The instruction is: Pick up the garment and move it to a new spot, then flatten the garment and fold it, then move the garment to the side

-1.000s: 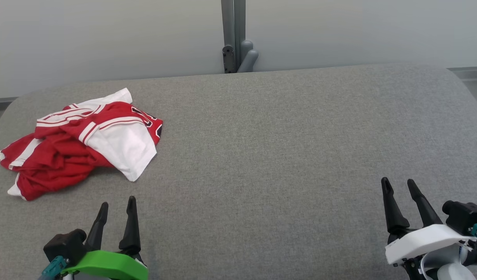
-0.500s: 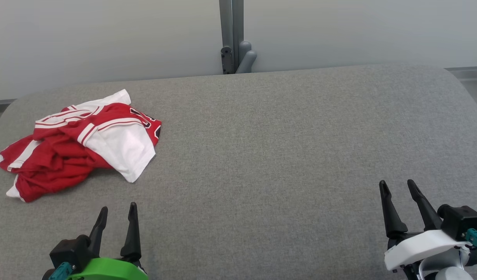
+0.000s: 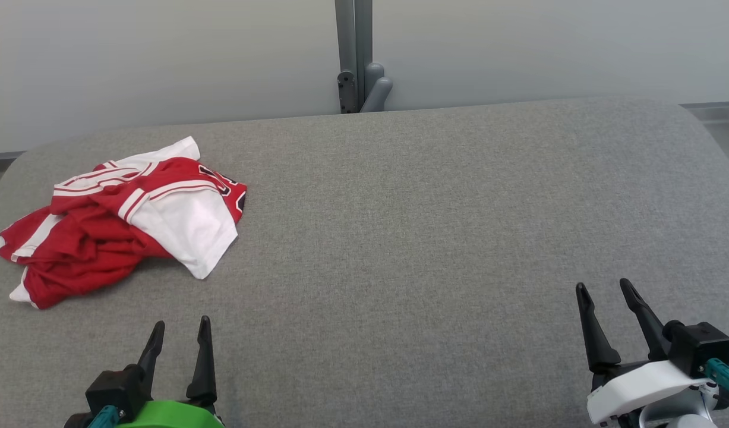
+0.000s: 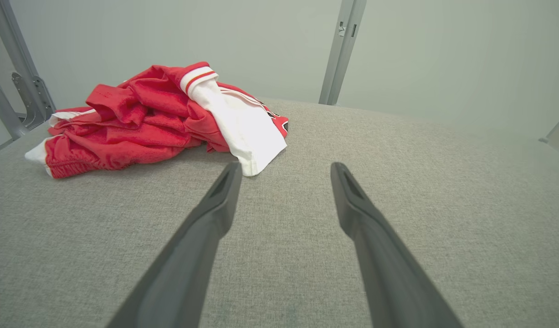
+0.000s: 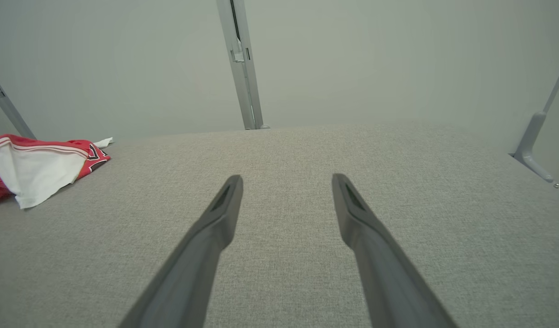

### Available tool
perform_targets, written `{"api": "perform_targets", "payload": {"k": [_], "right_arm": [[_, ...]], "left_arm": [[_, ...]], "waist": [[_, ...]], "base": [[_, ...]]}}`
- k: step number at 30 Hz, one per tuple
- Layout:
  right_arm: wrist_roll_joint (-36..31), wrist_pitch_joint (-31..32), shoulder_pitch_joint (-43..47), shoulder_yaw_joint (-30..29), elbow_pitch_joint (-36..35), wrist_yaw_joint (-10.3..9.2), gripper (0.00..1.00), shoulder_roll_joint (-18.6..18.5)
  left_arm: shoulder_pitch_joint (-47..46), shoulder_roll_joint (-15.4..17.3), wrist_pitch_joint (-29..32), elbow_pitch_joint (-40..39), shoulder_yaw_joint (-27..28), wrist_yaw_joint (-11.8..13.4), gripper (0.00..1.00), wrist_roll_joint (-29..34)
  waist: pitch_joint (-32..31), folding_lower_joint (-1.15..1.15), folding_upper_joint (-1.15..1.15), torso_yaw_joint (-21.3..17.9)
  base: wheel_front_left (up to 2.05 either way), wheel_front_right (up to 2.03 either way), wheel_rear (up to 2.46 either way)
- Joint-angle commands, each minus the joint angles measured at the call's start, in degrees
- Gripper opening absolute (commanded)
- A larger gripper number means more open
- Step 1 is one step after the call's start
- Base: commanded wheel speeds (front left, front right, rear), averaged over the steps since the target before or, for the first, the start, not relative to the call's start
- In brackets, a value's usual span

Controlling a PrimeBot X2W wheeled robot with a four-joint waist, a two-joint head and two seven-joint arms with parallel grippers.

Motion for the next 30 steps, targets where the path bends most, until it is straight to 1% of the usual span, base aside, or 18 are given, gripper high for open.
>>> {"api": "perform_targets", "payload": {"k": [1, 21, 30], "right_arm": [[-1.3, -0.5, 0.6, -0.2, -0.1, 0.02, 1.00, -0.2], [-7.5, -2.8, 1.9, -0.8, 0.5, 0.01, 1.00, -0.9], [-7.3, -2.7, 2.0, -1.2, 0.6, 0.01, 1.00, -0.6]], "left_arm": [[0.5, 0.0, -0.5, 0.0, 0.2, -0.2, 1.00, 1.5], [1.5, -0.5, -2.6, 0.9, 0.7, -0.4, 1.00, 9.3], [0.9, -0.6, -2.4, 2.3, 0.8, -0.5, 1.00, 7.3]], "waist": [[0.0, 0.00, 0.00, 0.0], [-0.1, 0.00, 0.00, 0.0], [-0.2, 0.00, 0.00, 0.1]], "base": [[0.00, 0.00, 0.00], [0.00, 0.00, 0.00], [0.00, 0.00, 0.00]]}}
